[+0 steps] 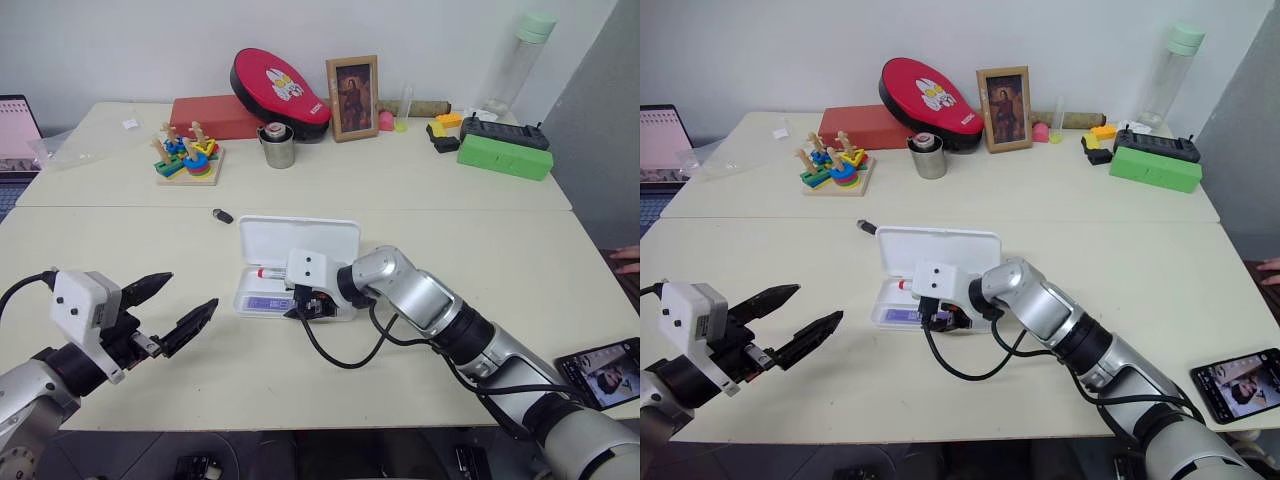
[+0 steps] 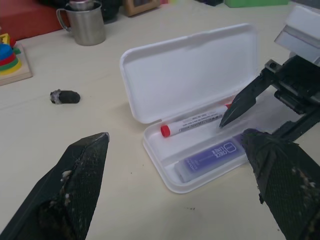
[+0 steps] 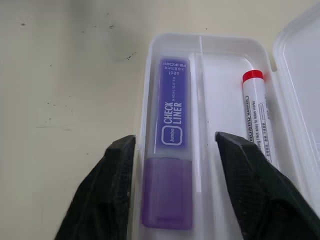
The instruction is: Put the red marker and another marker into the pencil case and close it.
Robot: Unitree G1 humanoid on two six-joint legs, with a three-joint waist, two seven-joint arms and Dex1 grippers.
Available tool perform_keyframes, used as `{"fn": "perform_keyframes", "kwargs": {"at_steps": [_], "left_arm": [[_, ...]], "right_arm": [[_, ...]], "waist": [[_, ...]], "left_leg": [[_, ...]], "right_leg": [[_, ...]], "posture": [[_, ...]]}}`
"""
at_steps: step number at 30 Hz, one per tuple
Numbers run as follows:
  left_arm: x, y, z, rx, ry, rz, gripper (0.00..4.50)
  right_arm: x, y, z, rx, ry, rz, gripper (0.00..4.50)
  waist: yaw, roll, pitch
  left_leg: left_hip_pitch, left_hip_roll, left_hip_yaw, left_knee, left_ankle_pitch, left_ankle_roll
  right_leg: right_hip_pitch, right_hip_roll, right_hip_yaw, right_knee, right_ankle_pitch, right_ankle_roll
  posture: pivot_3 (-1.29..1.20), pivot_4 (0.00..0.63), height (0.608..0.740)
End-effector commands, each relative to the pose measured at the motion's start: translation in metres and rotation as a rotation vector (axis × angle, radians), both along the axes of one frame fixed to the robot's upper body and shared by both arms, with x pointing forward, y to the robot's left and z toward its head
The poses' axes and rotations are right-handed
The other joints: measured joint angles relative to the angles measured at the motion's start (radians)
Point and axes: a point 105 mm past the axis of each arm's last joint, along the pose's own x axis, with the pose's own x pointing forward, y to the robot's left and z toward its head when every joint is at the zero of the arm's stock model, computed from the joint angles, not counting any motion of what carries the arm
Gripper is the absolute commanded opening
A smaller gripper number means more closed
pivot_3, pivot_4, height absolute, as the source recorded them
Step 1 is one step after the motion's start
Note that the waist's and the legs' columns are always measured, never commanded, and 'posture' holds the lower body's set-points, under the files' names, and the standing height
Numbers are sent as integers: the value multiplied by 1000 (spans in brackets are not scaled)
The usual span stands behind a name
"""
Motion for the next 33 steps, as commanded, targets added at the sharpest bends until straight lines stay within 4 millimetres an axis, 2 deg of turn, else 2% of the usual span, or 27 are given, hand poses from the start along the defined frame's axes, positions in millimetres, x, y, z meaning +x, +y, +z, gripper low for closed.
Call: {"fn": "perform_keyframes", "kwargs": {"at_steps": [1, 2, 5, 8, 9, 12, 15, 19, 26, 33], "left_arm": [[8, 3, 12, -23, -48, 19, 4500], [15, 10, 17, -32, -71, 61, 4500], [42, 42, 27, -15, -120, 247, 4500], [74, 72, 31, -30, -96, 426, 4500], [82, 74, 31, -33, -78, 442, 4500], [109, 65, 25, 37, -36, 394, 4500], [132, 56, 10, 56, 19, 354, 4500], [157, 43, -11, 90, 83, 290, 4500], [197, 36, -28, 115, 112, 312, 4500], [222, 25, -36, 104, 112, 326, 4500]], "right_arm": [[-1, 3, 28, 80, -42, 28, 3512], [-2, 4, 37, 113, -42, 38, 3795], [-13, 7, 84, 317, -29, 109, 4477], [-19, 3, 137, 549, -19, 143, 4477], [-18, 1, 149, 594, -23, 137, 4477], [-5, -7, 174, 668, -79, 74, 4477], [11, -14, 185, 697, -140, -18, 4477], [23, -21, 186, 699, -163, -90, 4477], [25, -27, 181, 686, -186, -135, 4477], [27, -32, 179, 681, -197, -167, 4477]], "waist": [[0, 0, 0], [0, 0, 0], [3, 0, 0], [3, 0, 0], [2, 0, 0], [4, 0, 0], [9, 0, 0], [8, 0, 0], [7, 0, 0], [5, 0, 0]], "left_leg": [[0, 0, 0, 0, 0, 0], [0, 0, 0, 0, 0, 0], [0, 0, -1, 0, 0, 0], [0, 0, -2, 0, 0, 0], [0, 0, -2, 0, 0, 0], [0, 0, -2, 0, 0, 0], [0, 0, -2, 0, 0, 0], [0, 0, -2, -1, 0, 0], [-1, 0, -2, -1, 0, 0], [-1, 0, -2, -1, 0, 0]], "right_leg": [[0, 0, 0, 0, 0, 0], [0, 0, 0, 0, 0, 0], [0, 0, -1, 0, 0, 1], [0, 1, -1, 1, -2, 5], [0, 1, -1, 1, -2, 5], [1, 1, -1, 1, -1, 5], [1, 1, -2, 0, 1, 1], [0, 1, -2, 1, 1, 1], [0, 1, -3, 1, 1, 1], [0, 1, -3, 1, 1, 1]], "posture": [[0, 150, 740], [0, 150, 740], [0, 150, 740], [0, 150, 740], [0, 150, 740], [0, 150, 740], [0, 150, 740], [0, 150, 740], [0, 150, 740], [0, 150, 740]]}}
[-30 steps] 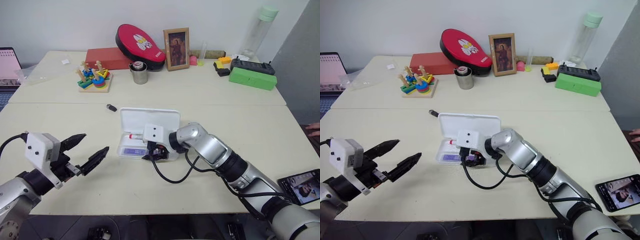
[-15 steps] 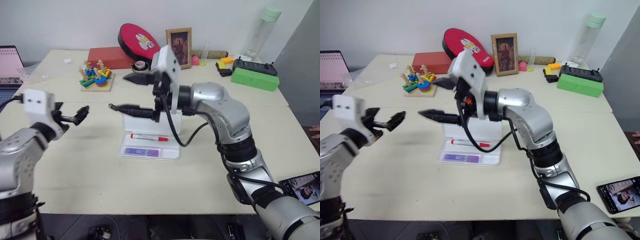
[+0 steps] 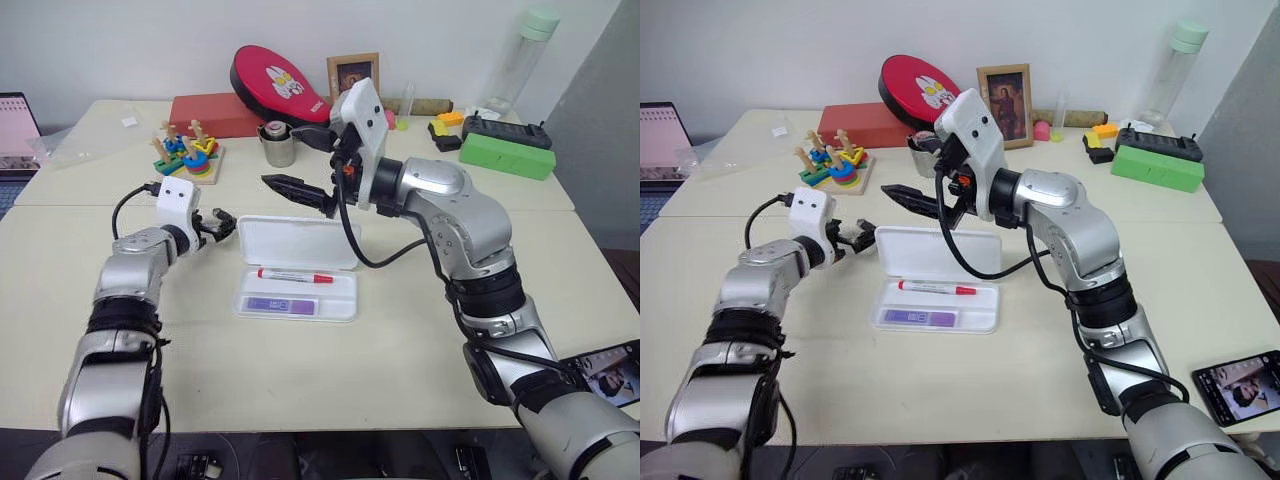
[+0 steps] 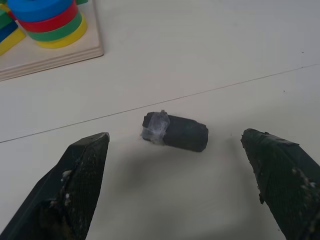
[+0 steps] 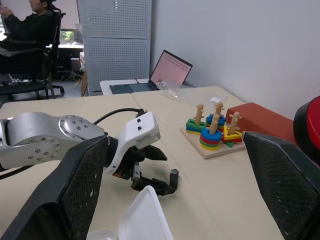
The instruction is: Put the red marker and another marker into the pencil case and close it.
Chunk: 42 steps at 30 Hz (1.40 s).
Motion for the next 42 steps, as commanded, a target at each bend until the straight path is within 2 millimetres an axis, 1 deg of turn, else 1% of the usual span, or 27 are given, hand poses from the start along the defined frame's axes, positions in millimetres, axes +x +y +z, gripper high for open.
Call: {"fn": "perform_keyframes", "kwargs": {"at_steps": [1, 6, 8, 9, 13, 16, 19, 21, 22, 24, 27, 28, 30, 31, 32, 33, 34, 35, 36, 37, 38, 40, 42], "left_arm": [[10, -1, 5, 24, -29, 13, 4500], [13, -7, -9, 16, 18, 7, 4500], [12, -7, -13, 6, 33, 12, 4133], [12, -7, -13, 2, 33, 12, 4027], [11, -6, -14, 0, 31, 5, 3230], [10, -4, -14, 0, 32, 3, 2783], [9, -1, -14, -7, 29, 11, 2268], [7, 6, -12, -24, 17, 35, 1865], [6, 9, -11, -29, 12, 44, 1774], [5, 18, -3, -16, -34, 70, 1669], [2, 30, 21, -79, -142, 95, 1636], [-2, 29, 43, -121, -235, 60, 1636], [-13, 25, 72, -155, -352, -3, 1636], [-23, 18, 89, -161, -416, -62, 1636], [-38, 5, 107, -170, -466, -163, 1636], [-51, -7, 118, -174, -493, -241, 1636], [-70, -26, 130, -163, -517, -357, 1636], [-90, -48, 136, -144, -512, -485, 1636], [-112, -75, 134, -129, -446, -651, 1636], [-129, -93, 129, -121, -384, -766, 1636], [-145, -108, 119, -82, -310, -869, 1636], [-162, -123, 104, -21, -202, -989, 1636], [-172, -131, 90, 12, -115, -1073, 1636]], "right_arm": [[-6, -3, 12, 25, -49, -2, 4477], [-6, -6, 11, 26, -48, -16, 4477], [-6, -6, 12, 27, -48, -19, 4500], [-7, -7, 12, 27, -47, -20, 4500], [-8, -7, 12, 28, -42, -15, 4500], [-8, -6, 10, 28, -39, -11, 4500], [-8, -5, 10, 24, -38, -4, 4500], [-8, -4, 10, 23, -41, 0, 4500], [-8, -4, 10, 23, -42, 1, 4500], [-7, -6, 10, 24, -46, -2, 4500], [-6, -10, 10, 22, -50, -9, 4500], [-6, -13, 11, 21, -51, -10, 4500], [-7, -18, 11, 20, -52, -11, 4500], [-7, -22, 11, 21, -49, -11, 4500], [-7, -30, 10, 19, -46, -11, 4500], [-7, -36, 10, 18, -43, -11, 4500], [-9, -45, 8, 13, -34, -5, 4500], [-12, -54, 6, 2, -24, 13, 4500], [-20, -66, 2, -15, -6, 49, 4500], [-26, -74, -1, -29, 6, 77, 4500], [-34, -82, -7, -59, 21, 106, 4500], [-43, -95, -20, -123, 55, 130, 4500], [-47, -105, -32, -171, 81, 124, 4500]], "waist": [[0, 0, 0], [-1, 0, 0], [-1, 0, 0], [-1, 0, 0], [-2, 0, 0], [-4, 0, 0], [-6, 0, 0], [-6, 0, 0], [-6, 0, 0], [-9, 0, 0], [-15, 0, 0], [-14, 0, 0], [-12, 0, 0], [-9, 0, 0], [-7, 0, 0], [-4, 0, 0], [-1, 0, 0], [3, 0, 0], [6, 0, 0], [10, 0, 0], [15, 0, 0], [16, 2, 1], [13, 3, 2]], "left_leg": [[0, 0, 0, 0, 0, 0], [0, 0, 0, 0, 0, 0], [0, 0, 0, 0, 0, 0], [0, 0, 0, 0, 0, 0], [0, 0, 0, 1, 0, 0], [1, 0, -1, 2, 0, 0], [1, 0, -1, 2, 0, 0], [1, 0, -1, 2, 0, 0], [1, 0, -1, 2, 0, 0], [1, 0, -1, 2, 0, 0], [1, 0, -1, 1, 0, 0], [1, 0, -1, 1, 0, 0], [1, 0, -1, 1, 0, 0], [1, 0, -1, 1, 0, 0], [0, 0, -1, 1, 0, 0], [0, 0, -1, 1, 0, 0], [0, 0, -1, 1, 0, 0], [0, 0, -1, 1, 0, 0], [0, 0, -1, 1, 0, 0], [0, -1, -1, 1, 0, 0], [-1, -1, -1, 1, 0, 0], [0, -2, 0, 1, 0, 0], [2, -2, 0, 1, 0, 0]], "right_leg": [[0, 0, 0, 0, 0, 0], [0, 0, 0, 0, 0, 0], [0, 0, 0, 1, 0, 0], [0, 0, 0, 1, 0, 0], [0, 0, 0, 4, 0, 0], [0, 0, 0, 6, 0, 0], [0, 0, 0, 7, 0, 0], [0, 0, 0, 7, 0, 0], [0, 0, 0, 7, 0, 0], [-1, 0, 0, 7, 0, 0], [-1, 0, 0, 7, 0, 0], [-1, 0, 0, 7, 0, 0], [-1, 0, 0, 7, 0, 0], [-1, 0, 0, 7, 0, 0], [-1, 0, 0, 6, 0, 0], [-1, 0, 0, 6, 0, 0], [-1, 0, -1, 5, 0, 0], [0, -1, -1, 5, 0, 0], [1, -1, -1, 3, 0, 0], [1, -2, -1, 2, 0, 0], [2, -2, -2, 0, 0, 0], [4, -3, -1, -1, 0, 0], [4, -3, 0, -1, -1, 1]], "posture": [[0, 150, 740], [0, 150, 740], [0, 150, 740], [0, 150, 740], [0, 150, 740], [0, 150, 740], [0, 150, 740], [0, 150, 740], [0, 150, 740], [0, 150, 740], [0, 150, 740], [0, 150, 740], [0, 150, 740], [0, 150, 740], [0, 150, 740], [0, 150, 740], [0, 150, 740], [0, 150, 740], [0, 150, 740], [0, 150, 740], [0, 150, 740], [0, 150, 740], [0, 150, 740]]}}
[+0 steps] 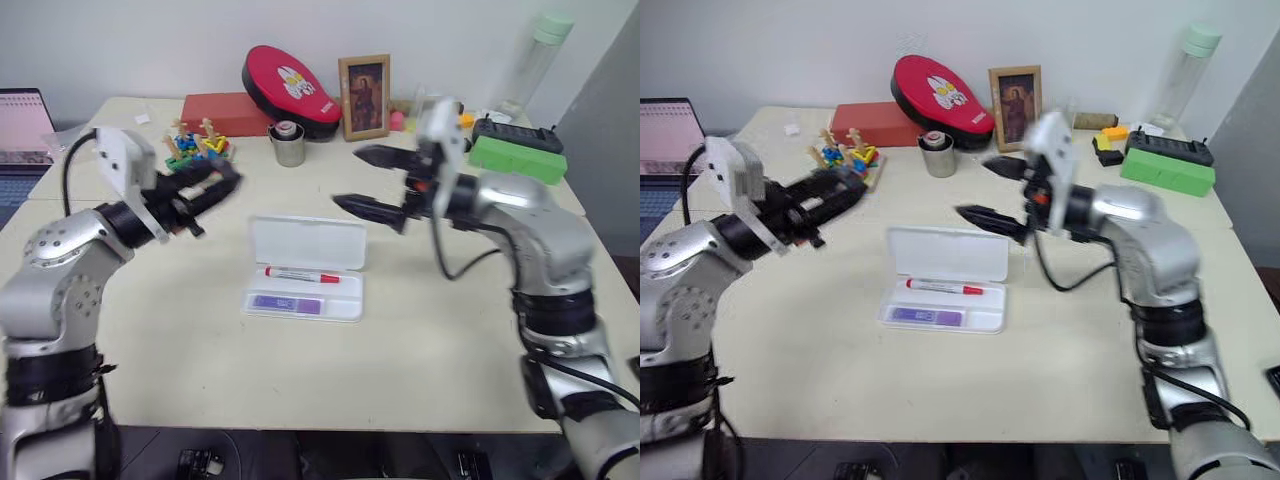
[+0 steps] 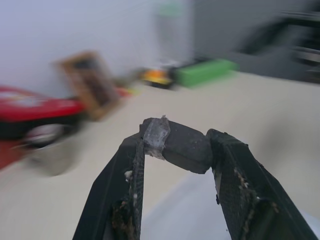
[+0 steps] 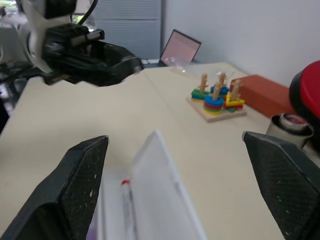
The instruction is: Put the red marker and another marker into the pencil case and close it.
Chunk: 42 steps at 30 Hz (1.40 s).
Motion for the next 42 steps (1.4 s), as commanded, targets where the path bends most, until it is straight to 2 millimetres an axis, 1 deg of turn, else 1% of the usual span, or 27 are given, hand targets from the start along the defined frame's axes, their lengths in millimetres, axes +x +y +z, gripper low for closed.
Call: {"fn": "perform_keyframes", "kwargs": {"at_steps": [1, 2, 5, 8, 10, 12, 15, 16, 19, 22, 25, 27, 30, 37, 42], "left_arm": [[-18, -17, -24, 119, 103, -162, 1636], [-16, -17, -34, 158, 119, -177, 1636], [-8, -18, -55, 223, 147, -239, 1636], [3, -21, -67, 280, 145, -328, 1636], [14, -23, -72, 321, 156, -389, 1636], [26, -32, -74, 332, 167, -462, 1636], [27, -42, -85, 376, 188, -566, 1636], [28, -44, -89, 389, 184, -581, 1636], [30, -51, -98, 409, 184, -629, 1636], [35, -53, -108, 467, 161, -651, 1636], [42, -56, -113, 516, 124, -662, 1636], [46, -62, -109, 515, 104, -669, 1636], [49, -65, -108, 521, 89, -676, 1636], [48, -67, -116, 543, 94, -698, 1636], [48, -67, -117, 548, 102, -698, 1636]], "right_arm": [[-19, -10, -4, -53, -17, 58, 4500], [-20, -13, -9, -75, -10, 44, 4500], [-20, -17, -19, -115, 1, 8, 4500], [-21, -18, -21, -119, 3, -5, 4500], [-22, -19, -23, -125, -1, -26, 4500], [-23, -22, -25, -133, -13, -70, 4500], [-26, -24, -28, -136, -15, -114, 4500], [-27, -24, -29, -136, -15, -127, 4500], [-31, -27, -29, -130, -15, -163, 4500], [-34, -29, -30, -129, -14, -192, 4500], [-36, -31, -31, -129, -11, -215, 4500], [-37, -32, -32, -129, -11, -230, 4500], [-39, -32, -31, -124, -10, -243, 4500], [-41, -33, -34, -124, -1, -262, 4500], [-41, -34, -34, -124, 0, -265, 4500]], "waist": [[-7, 1, 0], [-14, 1, 0], [-23, 1, 0], [-19, 1, 0], [-17, 1, 0], [-7, 1, 0], [-1, 1, 0], [-1, 1, 0], [-8, 1, 0], [-10, 1, 0], [-12, 1, 0], [-11, 1, 0], [-11, 1, 0], [-13, 1, 0], [-13, 1, 0]], "left_leg": [[0, 0, 0, 0, 0, 0], [0, 1, 0, 0, 0, 0], [1, 2, 2, 1, 0, 0], [0, 1, 2, 1, 0, 0], [-2, 1, 2, 1, 0, 0], [-2, 1, 1, 1, 0, 0], [-3, 1, 2, 2, 0, 0], [-3, 0, 2, 2, 0, 0], [-3, 1, 2, 1, 0, 0], [-3, 1, 1, 1, 0, 0], [-3, 1, 1, 2, 0, 0], [-3, 1, 1, 2, 0, 1], [-3, 1, 1, 3, 0, 1], [-3, 1, 0, 2, 0, 1], [-3, 1, 0, 2, 0, 1]], "right_leg": [[0, 1, 1, 0, -1, 2], [-1, 2, 1, 0, -3, 4], [-1, 3, 3, 0, -2, 5], [-2, 3, 4, 0, -2, 5], [-3, 3, 3, -1, -2, 6], [-3, 3, 3, -1, -2, 5], [-3, 2, 3, -3, -1, 4], [-3, 2, 3, -2, -1, 2], [-4, 2, 3, -1, -1, 0], [-4, 3, 2, -1, -1, 0], [-3, 3, 2, 0, -1, 0], [-3, 3, 2, 0, -1, 0], [-3, 3, 2, -1, -1, 0], [-3, 3, 2, 0, -1, 0], [-2, 3, 2, 0, -1, 0]], "posture": [[0, 150, 740], [0, 150, 740], [0, 150, 740], [0, 150, 740], [0, 150, 740], [0, 150, 740], [0, 150, 740], [0, 150, 740], [0, 150, 740], [0, 150, 740], [0, 150, 740], [0, 150, 740], [0, 150, 740], [0, 150, 740], [0, 150, 740]]}}
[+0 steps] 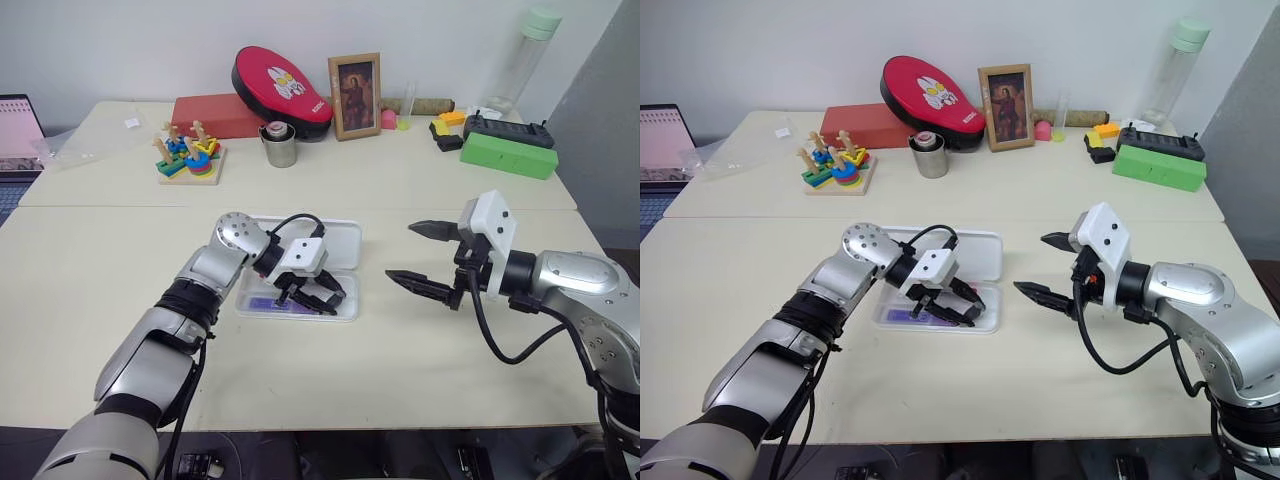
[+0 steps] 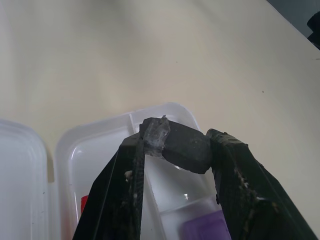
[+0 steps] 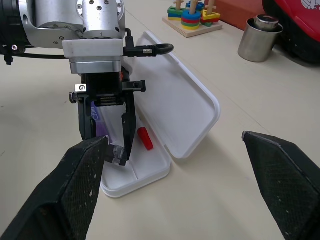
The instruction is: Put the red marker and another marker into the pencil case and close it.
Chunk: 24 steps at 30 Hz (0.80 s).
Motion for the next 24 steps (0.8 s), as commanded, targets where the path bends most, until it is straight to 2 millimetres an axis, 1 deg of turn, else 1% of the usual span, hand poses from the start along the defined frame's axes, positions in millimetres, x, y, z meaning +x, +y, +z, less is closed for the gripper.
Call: {"fn": "perform_keyframes", "kwargs": {"at_steps": [1, 3, 5, 6, 12, 14, 17, 19, 21, 24], "left_arm": [[1, -1, 4, 9, -21, -17, 1636], [2, -1, 4, 13, -21, -15, 1636], [2, -1, 4, 16, -23, -12, 2319], [3, -1, 4, 16, -21, -10, 2395], [1, -2, 5, 2, -6, -3, 3554], [1, -2, 5, 1, -4, -1, 3824], [1, -3, 7, -11, 0, 3, 4482], [2, -5, 12, -38, 0, 18, 4482], [4, -7, 22, -85, -17, 49, 4482], [8, -1, 38, -152, -64, 123, 4482]], "right_arm": [[-4, -1, 10, -1, -54, -1, 4500], [-3, -1, 10, -2, -54, -2, 4500], [-3, -1, 10, -2, -55, -1, 4500], [-2, -1, 11, -2, -55, -1, 4500], [-1, -1, 11, -4, -57, 2, 4500], [0, -1, 11, -5, -57, 4, 4500], [-1, 0, 11, -5, -57, 9, 4500], [-1, 0, 13, 2, -60, 13, 4500], [-1, 1, 14, 9, -63, 16, 4500], [-1, 1, 15, 13, -66, 17, 4500]], "waist": [[0, 0, 0], [0, 0, 0], [-1, 0, 0], [-1, 0, 0], [-2, 0, 0], [-2, 0, 0], [-2, 0, 0], [-2, 0, 0], [-2, 0, 0], [-2, 0, 0]], "left_leg": [[0, 0, 0, 0, 0, 0], [0, 0, 0, 0, 0, 0], [0, 0, 0, 0, 0, 0], [0, 0, 0, 0, 0, 0], [0, 0, 0, 0, 0, 0], [0, 0, 0, 0, 0, 0], [0, 0, 0, 0, 0, 0], [0, 0, 0, 0, 0, 0], [0, 0, 0, 0, 0, 0], [0, 0, 0, 0, 0, 0]], "right_leg": [[0, 0, 0, 0, 0, 0], [0, 0, 0, 0, 0, 0], [0, 0, 0, 0, 0, 0], [0, 0, 0, 0, 0, 0], [0, 0, 0, 0, 0, 0], [0, 0, 0, 0, 0, 0], [0, 0, 0, 0, 0, 0], [0, 0, 0, 0, 0, 0], [0, 0, 0, 0, 0, 0], [0, 0, 0, 0, 0, 0]], "posture": [[0, 150, 740], [0, 150, 740], [0, 150, 740], [0, 150, 740], [0, 150, 740], [0, 150, 740], [0, 150, 740], [0, 150, 740], [0, 150, 740], [0, 150, 740]]}}
